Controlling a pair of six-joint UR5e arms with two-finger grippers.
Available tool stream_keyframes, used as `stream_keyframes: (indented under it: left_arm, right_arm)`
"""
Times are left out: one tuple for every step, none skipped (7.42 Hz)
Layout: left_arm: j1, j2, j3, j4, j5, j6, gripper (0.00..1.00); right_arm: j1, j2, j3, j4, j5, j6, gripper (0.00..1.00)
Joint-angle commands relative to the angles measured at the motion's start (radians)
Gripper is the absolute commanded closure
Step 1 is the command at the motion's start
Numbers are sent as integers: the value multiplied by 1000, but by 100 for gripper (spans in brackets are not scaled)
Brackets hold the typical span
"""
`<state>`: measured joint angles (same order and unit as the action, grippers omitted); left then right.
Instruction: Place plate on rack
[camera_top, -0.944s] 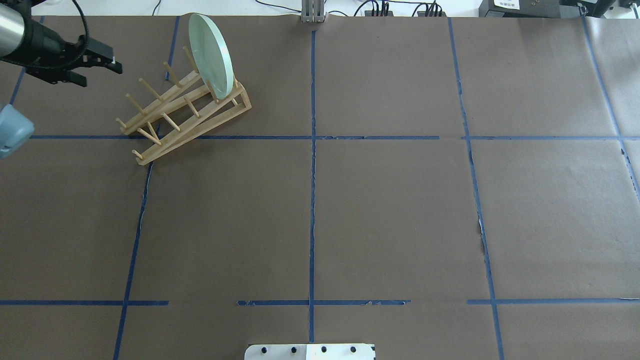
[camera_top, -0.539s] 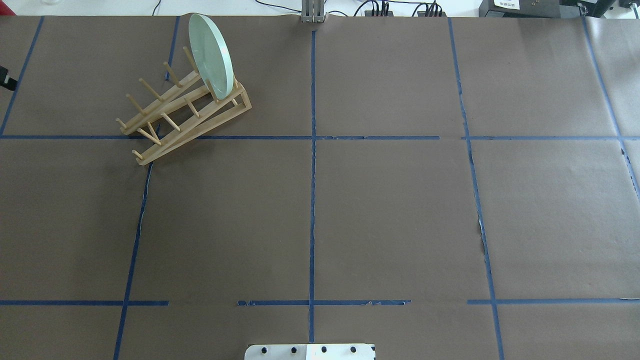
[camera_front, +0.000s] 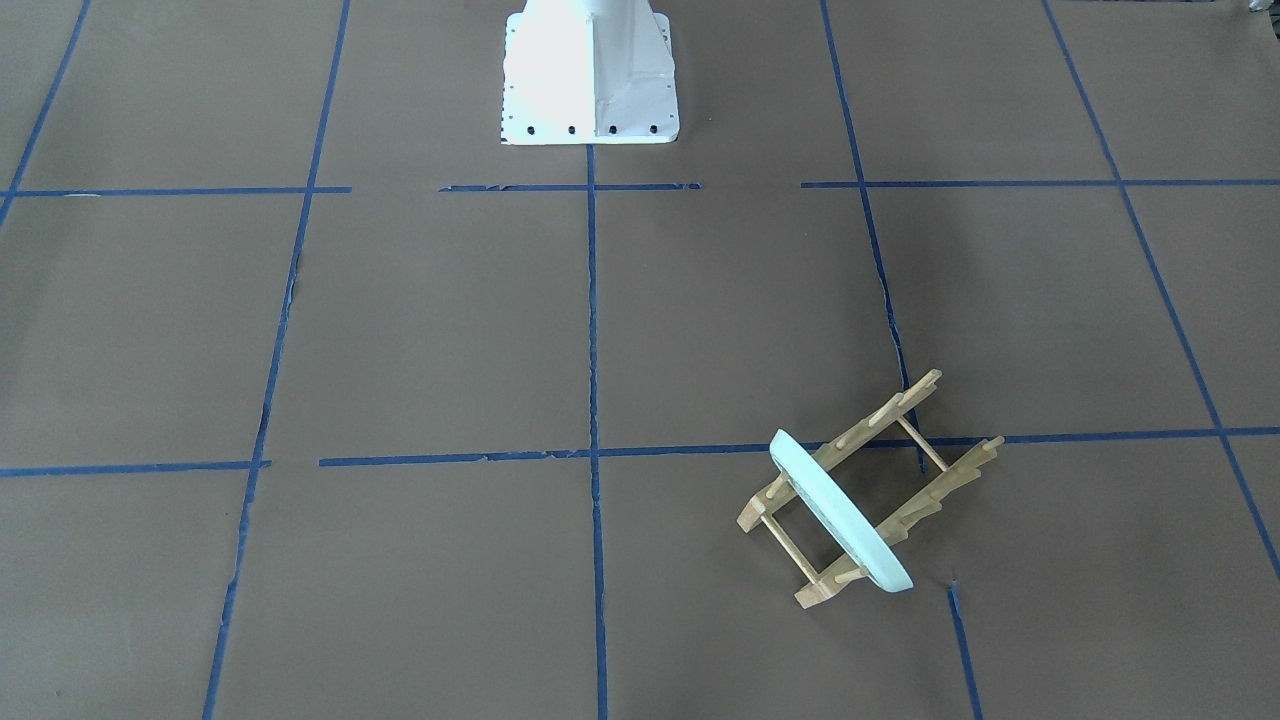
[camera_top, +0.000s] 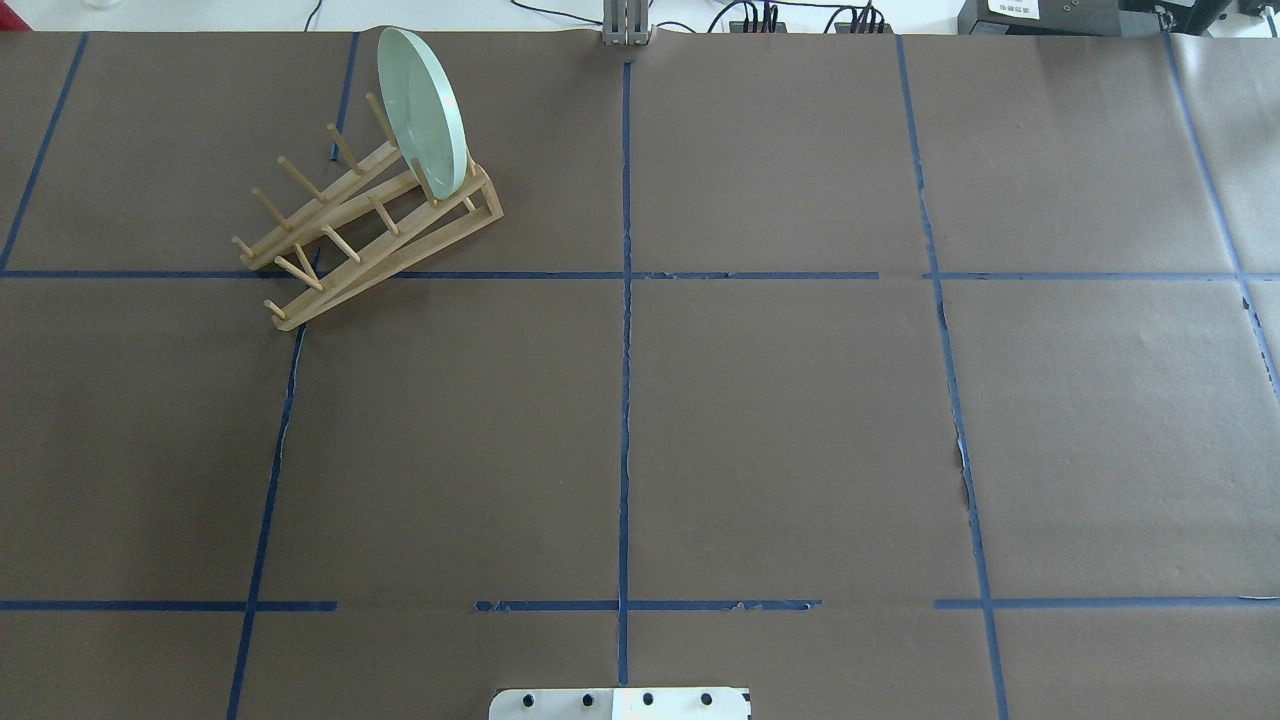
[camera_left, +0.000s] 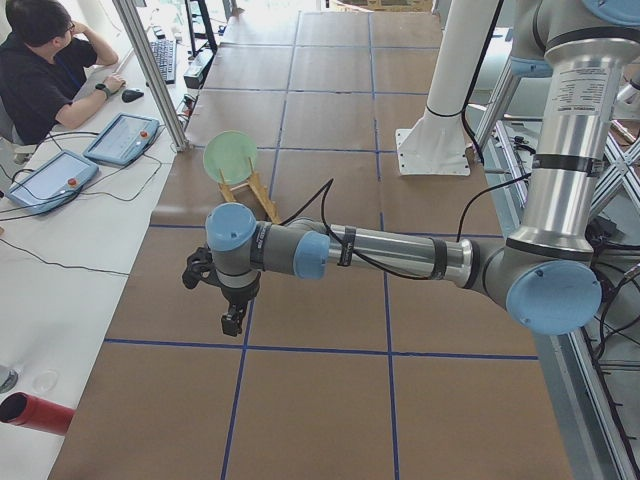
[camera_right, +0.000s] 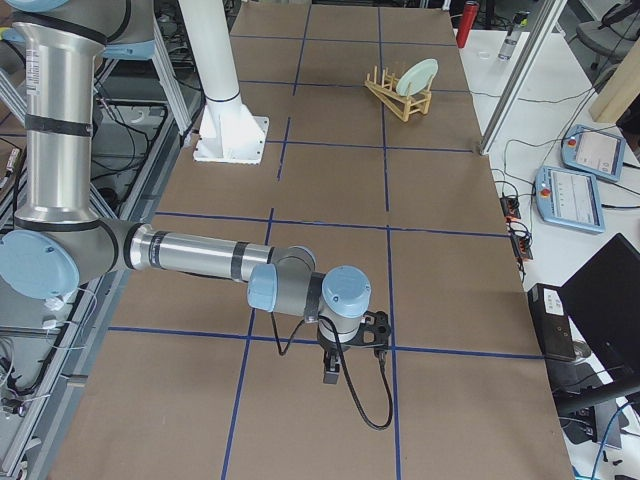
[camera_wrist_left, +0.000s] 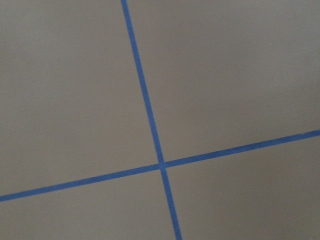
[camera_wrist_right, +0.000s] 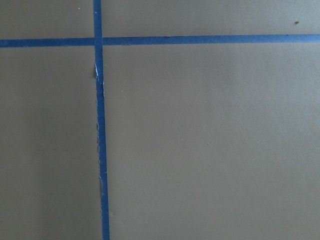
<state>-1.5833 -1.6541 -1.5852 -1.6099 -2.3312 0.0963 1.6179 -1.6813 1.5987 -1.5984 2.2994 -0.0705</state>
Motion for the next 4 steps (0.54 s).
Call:
stream_keyframes:
  left_arm:
    - [-17,31,4,-1,-57,2,0]
    - [-17,34,7,-1,-59,3,0]
    - [-17,33,7,-1,-59,8,0]
    - [-17,34,10,-1,-57,11,0]
  right_arm:
    - [-1,0,0,0,0,0,0]
    - [0,0,0,0,0,0,0]
    - [0,0,0,0,0,0,0]
    - [-1,0,0,0,0,0,0]
